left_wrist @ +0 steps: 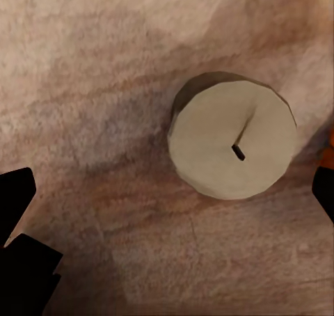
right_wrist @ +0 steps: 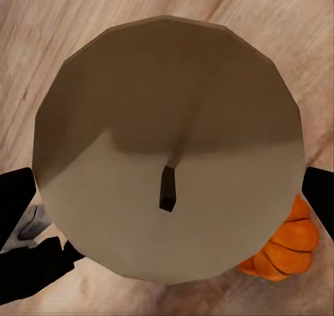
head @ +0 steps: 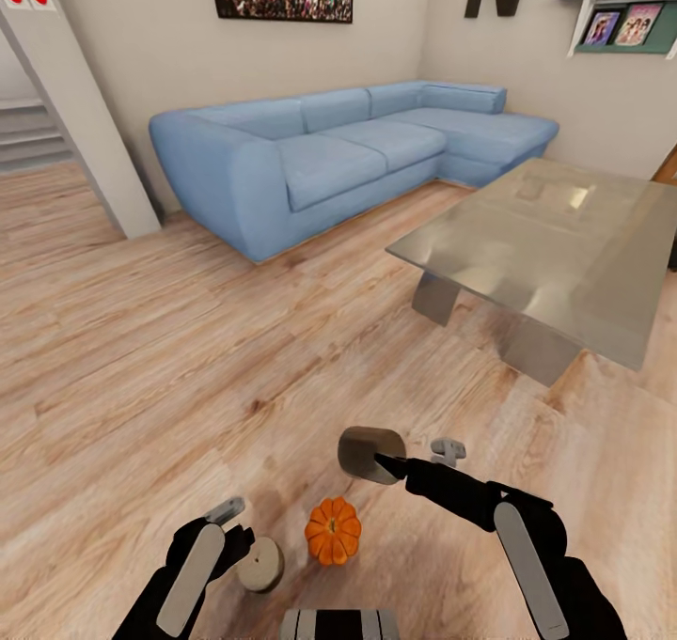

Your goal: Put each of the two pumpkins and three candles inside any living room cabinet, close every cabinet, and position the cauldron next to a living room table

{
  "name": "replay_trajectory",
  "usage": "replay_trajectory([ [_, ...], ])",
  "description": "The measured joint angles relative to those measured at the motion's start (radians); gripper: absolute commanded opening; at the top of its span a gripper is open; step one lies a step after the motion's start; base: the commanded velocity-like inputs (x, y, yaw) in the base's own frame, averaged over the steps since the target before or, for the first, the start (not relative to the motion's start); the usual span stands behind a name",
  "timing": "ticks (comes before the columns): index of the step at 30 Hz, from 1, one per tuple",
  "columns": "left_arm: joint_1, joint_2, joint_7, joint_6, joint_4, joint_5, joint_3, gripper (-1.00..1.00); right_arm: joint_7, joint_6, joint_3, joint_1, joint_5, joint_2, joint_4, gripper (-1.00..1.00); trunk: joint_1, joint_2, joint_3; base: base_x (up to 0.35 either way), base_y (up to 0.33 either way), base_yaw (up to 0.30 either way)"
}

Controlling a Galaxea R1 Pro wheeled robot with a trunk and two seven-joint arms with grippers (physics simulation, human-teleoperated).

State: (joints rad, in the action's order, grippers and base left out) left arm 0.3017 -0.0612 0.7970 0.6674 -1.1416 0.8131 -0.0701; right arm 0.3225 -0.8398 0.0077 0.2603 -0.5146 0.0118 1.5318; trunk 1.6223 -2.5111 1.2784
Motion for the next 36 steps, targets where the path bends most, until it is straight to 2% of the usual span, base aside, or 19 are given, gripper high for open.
replay_trajectory([
  [2, 0.0, 0.001, -0.019, 0.0, 0.0, 0.0, -0.035, 1.0, 0.003, 0.001, 0.0, 0.0, 0.002, 0.0, 0.0, -1.0, 0.001, 0.0, 0.008, 0.0, 0.0, 0.0],
  [4, 0.0, 0.004, -0.068, 0.001, 0.0, -0.002, -0.073, 1.0, 0.003, 0.001, 0.0, 0.0, 0.002, -0.001, -0.001, -1.0, 0.002, -0.001, 0.015, 0.0, 0.0, 0.0],
  [8, 0.0, 0.008, -0.147, 0.0, 0.0, -0.005, -0.093, 1.0, 0.003, 0.001, 0.0, 0.0, 0.001, 0.0, -0.001, -1.0, 0.002, -0.001, 0.019, 0.0, 0.0, 0.0],
  [10, 0.0, 0.01, -0.158, 0.0, 0.0, -0.006, -0.095, 1.0, 0.003, 0.001, 0.0, 0.0, 0.002, -0.001, -0.002, -1.0, 0.002, -0.001, 0.019, 0.0, 0.0, 0.0],
  [15, 0.0, 0.01, -0.164, 0.0, 0.0, -0.006, -0.096, 1.0, 0.002, 0.001, 0.0, 0.0, 0.004, -0.001, -0.003, -1.0, 0.004, -0.002, 0.039, 0.0, 0.0, 0.0],
  [21, 0.0, 0.01, -0.165, -0.033, 0.0, -0.006, -0.097, 1.0, 0.002, 0.001, 0.0, 0.0, 0.007, -0.001, -0.004, -1.0, 0.007, -0.004, 0.062, 0.0, 0.0, 0.0],
  [36, 0.0, 0.01, -0.165, -0.039, 0.0, -0.006, -0.098, 1.0, 0.002, 0.001, 0.0, 0.0, 0.01, -0.001, -0.006, -1.0, 0.014, -0.007, 0.12, 0.0, 0.0, 0.0],
])
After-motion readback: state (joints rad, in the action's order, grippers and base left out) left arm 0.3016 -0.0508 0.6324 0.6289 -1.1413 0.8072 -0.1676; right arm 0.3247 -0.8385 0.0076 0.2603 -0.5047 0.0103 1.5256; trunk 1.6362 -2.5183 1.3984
